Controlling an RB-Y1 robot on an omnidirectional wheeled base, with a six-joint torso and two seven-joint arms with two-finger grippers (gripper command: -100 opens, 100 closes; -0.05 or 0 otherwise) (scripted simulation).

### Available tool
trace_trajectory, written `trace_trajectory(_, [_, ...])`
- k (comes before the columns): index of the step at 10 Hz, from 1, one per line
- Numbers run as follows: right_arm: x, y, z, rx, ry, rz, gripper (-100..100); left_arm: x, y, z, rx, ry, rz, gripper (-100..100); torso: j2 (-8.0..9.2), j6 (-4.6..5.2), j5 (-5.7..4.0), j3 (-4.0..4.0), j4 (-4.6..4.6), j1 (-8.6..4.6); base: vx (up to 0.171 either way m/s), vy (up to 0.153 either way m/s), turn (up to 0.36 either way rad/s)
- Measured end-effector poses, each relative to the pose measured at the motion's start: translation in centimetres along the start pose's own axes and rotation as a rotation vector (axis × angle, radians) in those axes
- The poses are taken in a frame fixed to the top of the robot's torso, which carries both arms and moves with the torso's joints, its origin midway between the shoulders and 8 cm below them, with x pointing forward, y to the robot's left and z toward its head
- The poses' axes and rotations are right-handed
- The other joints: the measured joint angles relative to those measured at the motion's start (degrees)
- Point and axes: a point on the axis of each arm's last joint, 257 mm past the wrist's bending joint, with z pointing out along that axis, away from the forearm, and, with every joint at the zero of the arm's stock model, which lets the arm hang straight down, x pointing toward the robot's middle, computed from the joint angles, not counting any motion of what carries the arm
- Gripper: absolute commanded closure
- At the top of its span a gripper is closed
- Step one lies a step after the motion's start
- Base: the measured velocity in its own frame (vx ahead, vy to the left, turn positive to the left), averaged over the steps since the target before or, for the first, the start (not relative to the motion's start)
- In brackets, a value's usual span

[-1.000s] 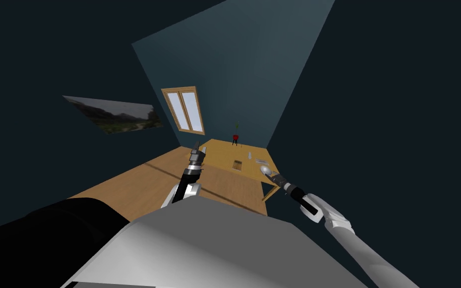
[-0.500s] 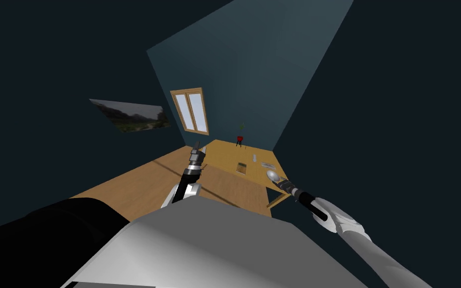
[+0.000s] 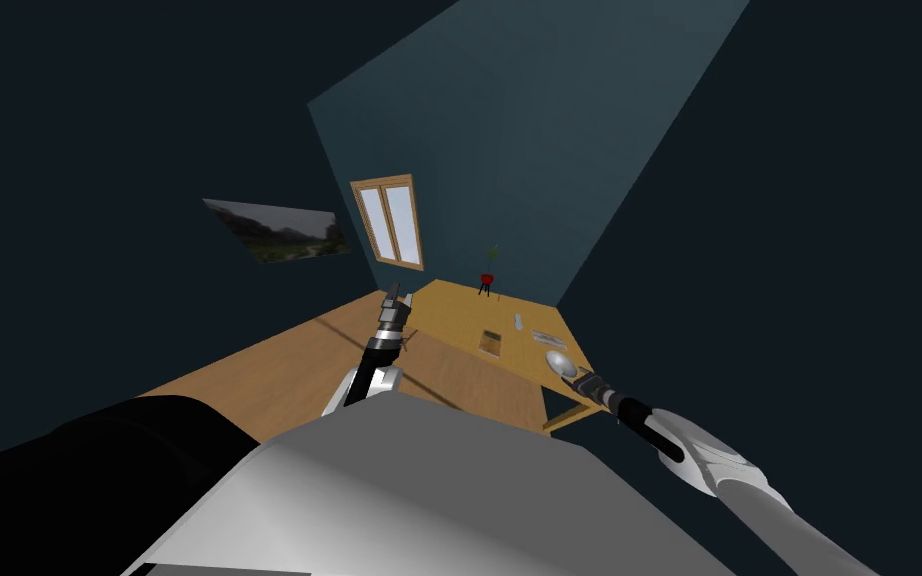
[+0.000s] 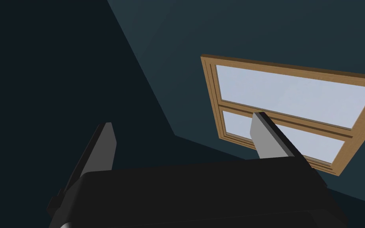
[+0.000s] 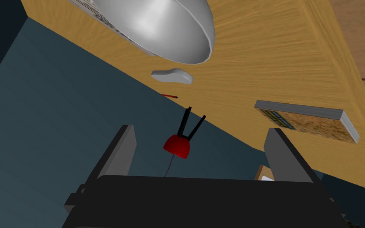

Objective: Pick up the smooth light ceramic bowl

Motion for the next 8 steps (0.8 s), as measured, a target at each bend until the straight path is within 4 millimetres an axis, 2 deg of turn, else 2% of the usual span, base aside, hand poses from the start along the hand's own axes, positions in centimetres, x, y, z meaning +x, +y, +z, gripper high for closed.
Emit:
trace_trajectory(1, [2.2, -1.0, -0.6, 0.011, 0.049, -0.03, -100, 0.0, 0.0, 0.0, 0.0, 0.0, 0.0, 0, -0.04, -0.02, 0.0, -0.01, 0.0, 0.0, 0.081, 0.035, 0.07])
trace_trajectory(2, [3.5, -1.1, -1.0, 0.013, 0.076, -0.053, -100, 0.0, 0.0, 0.0, 0.0, 0.0, 0.0, 0, -0.02, 0.0, -0.01, -0.01, 0.0, -0.02, 0.04, 0.017, -0.017])
trace_trajectory(3, [3.8, -0.9, -1.1, 0.014, 0.085, -0.063, -100, 0.0, 0.0, 0.0, 0.0, 0.0, 0.0, 0, 0.11, 0.02, -0.01, 0.06, 0.02, -0.07, 0.067, 0.037, 0.13])
trace_trajectory(4, [5.5, -1.2, -1.2, 0.024, 0.128, -0.083, -100, 0.0, 0.0, 0.0, 0.0, 0.0, 0.0, 0, 0.04, -0.04, -0.02, 0.03, 0.01, -0.02, 0.07, 0.03, 0.075])
trace_trajectory(5, [6.3, -1.4, -1.7, 0.024, 0.152, -0.107, -100, 0.0, 0.0, 0.0, 0.0, 0.0, 0.0, 0, 0.05, 0.02, 0.0, 0.03, 0.01, -0.04, 0.077, 0.049, 0.084])
trace_trajectory(7, [10.2, -2.6, -3.5, 0.032, 0.254, -0.172, -100, 0.0, 0.0, 0.0, 0.0, 0.0, 0.0, 0, -0.12, -0.04, 0.02, -0.06, -0.02, 0.1, 0.113, 0.056, 0.137])
trace_trajectory(8, [11.4, -2.6, -4.1, 0.031, 0.281, -0.193, -100, 0.0, 0.0, 0.0, 0.0, 0.0, 0.0, 0, -0.09, 0.01, 0.01, -0.05, -0.02, 0.03, 0.046, 0.008, -0.026])
